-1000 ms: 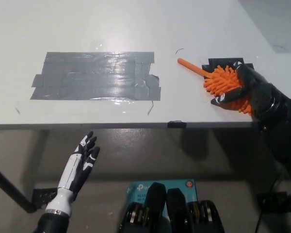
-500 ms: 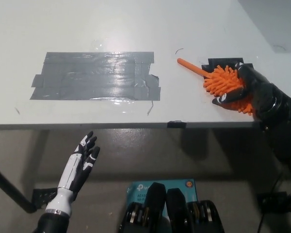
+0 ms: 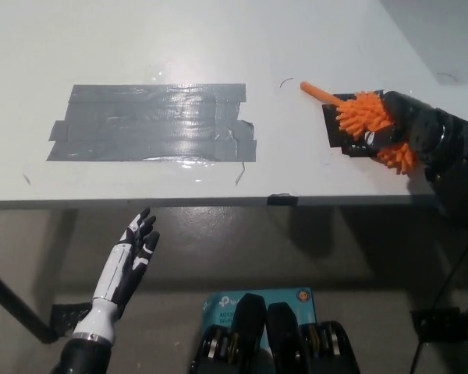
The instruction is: An orange duster is kept infront of the robot in the middle of the table and the robot extends its right arm to grab the duster, picks it up and hands it to a person
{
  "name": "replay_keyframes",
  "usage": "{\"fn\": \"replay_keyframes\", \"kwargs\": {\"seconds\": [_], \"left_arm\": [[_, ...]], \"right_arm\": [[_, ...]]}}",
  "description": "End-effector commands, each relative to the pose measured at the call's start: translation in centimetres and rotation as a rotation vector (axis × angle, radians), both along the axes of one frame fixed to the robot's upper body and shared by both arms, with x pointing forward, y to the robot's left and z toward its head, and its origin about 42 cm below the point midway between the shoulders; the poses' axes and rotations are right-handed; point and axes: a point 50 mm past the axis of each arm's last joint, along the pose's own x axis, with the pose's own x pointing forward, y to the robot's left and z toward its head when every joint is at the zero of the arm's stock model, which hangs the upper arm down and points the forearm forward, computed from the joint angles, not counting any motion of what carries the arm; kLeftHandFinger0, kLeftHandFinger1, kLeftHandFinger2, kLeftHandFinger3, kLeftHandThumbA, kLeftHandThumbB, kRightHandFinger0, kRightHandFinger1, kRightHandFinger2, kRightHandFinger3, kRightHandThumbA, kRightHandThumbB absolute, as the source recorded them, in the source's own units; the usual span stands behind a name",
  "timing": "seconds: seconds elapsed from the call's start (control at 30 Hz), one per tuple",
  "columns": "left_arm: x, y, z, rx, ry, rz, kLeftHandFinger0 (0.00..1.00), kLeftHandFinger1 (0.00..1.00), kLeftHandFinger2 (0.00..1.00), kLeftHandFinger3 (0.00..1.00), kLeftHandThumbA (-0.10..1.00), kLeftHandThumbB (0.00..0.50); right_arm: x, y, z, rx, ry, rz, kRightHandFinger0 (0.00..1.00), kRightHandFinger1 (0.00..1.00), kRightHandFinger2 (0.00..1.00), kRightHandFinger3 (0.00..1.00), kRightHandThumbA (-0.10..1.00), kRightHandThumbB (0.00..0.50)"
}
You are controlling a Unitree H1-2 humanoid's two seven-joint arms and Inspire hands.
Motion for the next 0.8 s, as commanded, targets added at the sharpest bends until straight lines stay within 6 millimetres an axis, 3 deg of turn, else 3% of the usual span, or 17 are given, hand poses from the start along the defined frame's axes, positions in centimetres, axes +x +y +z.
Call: {"fn": "replay_keyframes", "kwargs": {"seconds": [0.0, 0.1, 0.17, 0.27, 0.4, 0.43, 0.47, 0.5, 0.53, 0.57, 0.6, 0.63, 0.73, 0.77], "left_arm": [[0.8, 0.4, 1.6, -0.005, -0.061, -0.007, 1.0, 1.0, 1.0, 1.0, 0.9, 0.131], [0.9, 0.3, 1.7, -0.005, -0.063, -0.008, 0.99, 1.0, 1.0, 1.0, 0.9, 0.111], [1.0, 0.3, 1.7, -0.01, -0.059, -0.007, 0.98, 1.0, 1.0, 1.0, 0.89, 0.117], [1.1, 0.3, 1.8, -0.015, -0.058, -0.007, 0.96, 1.0, 1.0, 1.0, 0.89, 0.117], [1.1, 0.4, 1.9, -0.014, -0.055, -0.012, 0.95, 1.0, 1.0, 1.0, 0.89, 0.113], [1.1, 0.4, 1.9, -0.015, -0.054, -0.013, 0.93, 1.0, 1.0, 1.0, 0.9, 0.119], [1.1, 0.4, 1.9, -0.012, -0.053, -0.014, 0.92, 1.0, 1.0, 1.0, 0.91, 0.119], [1.1, 0.4, 2.0, -0.01, -0.052, -0.014, 0.92, 1.0, 1.0, 1.0, 0.92, 0.123], [1.1, 0.4, 2.0, -0.01, -0.051, -0.013, 0.91, 1.0, 1.0, 1.0, 0.92, 0.123], [1.1, 0.4, 2.0, -0.012, -0.05, -0.013, 0.91, 1.0, 1.0, 1.0, 0.92, 0.122], [1.2, 0.4, 2.0, -0.015, -0.05, -0.013, 0.91, 1.0, 1.0, 1.0, 0.92, 0.122], [1.2, 0.4, 2.0, -0.015, -0.05, -0.013, 0.91, 1.0, 1.0, 1.0, 0.92, 0.121], [1.2, 0.5, 1.9, -0.013, -0.052, -0.013, 0.91, 1.0, 1.0, 1.0, 0.92, 0.115], [1.2, 0.5, 1.9, -0.014, -0.05, -0.012, 0.9, 1.0, 1.0, 1.0, 0.92, 0.115]], "right_arm": [[-0.6, 0.2, -2.4, -0.012, 0.142, 0.059, 0.23, 0.69, 0.52, 1.0, -0.1, 0.129], [-0.5, 0.1, -2.2, -0.02, 0.128, 0.062, 0.25, 0.64, 0.48, 1.0, -0.1, 0.127], [-0.4, -0.1, -1.8, -0.029, 0.121, 0.058, 0.28, 0.68, 0.53, 1.0, -0.1, 0.109], [-0.4, -0.2, -1.6, -0.016, 0.117, 0.049, 0.26, 0.65, 0.49, 1.0, -0.1, 0.108], [-0.4, -0.4, -1.6, -0.008, 0.117, 0.055, 0.29, 0.7, 0.52, 1.0, -0.1, 0.089], [-0.4, -0.5, -1.7, 0.01, 0.105, 0.054, 0.3, 0.78, 0.53, 1.0, -0.1, 0.086], [-0.5, -0.7, -1.8, 0.034, 0.09, 0.054, 0.3, 0.77, 0.49, 1.0, -0.1, 0.097], [-0.6, -0.9, -1.8, 0.114, 0.042, 0.048, 0.25, 0.74, 0.42, 0.64, -0.1, 0.12], [-0.7, -1.1, -1.9, 0.158, 0.014, 0.042, 0.24, 0.77, 0.46, 0.53, -0.1, 0.125], [-0.8, -1.4, -1.9, 0.243, -0.036, 0.024, 0.35, 0.85, 0.56, 0.51, -0.1, 0.158], [-0.9, -1.6, -2.0, 0.301, -0.068, 0.008, 0.41, 0.9, 0.65, 0.56, -0.1, 0.165], [-0.9, -1.8, -2.0, 0.369, -0.085, -0.012, 0.36, 0.86, 0.72, 0.64, -0.1, 0.158], [-1.0, -2.4, -1.8, 0.666, -0.11, -0.093, 0.08, 0.57, 0.92, 0.88, -0.1, 0.18], [-1.0, -2.5, -1.7, 0.747, -0.109, -0.112, 0.05, 0.54, 0.89, 0.89, -0.1, 0.188]]}}
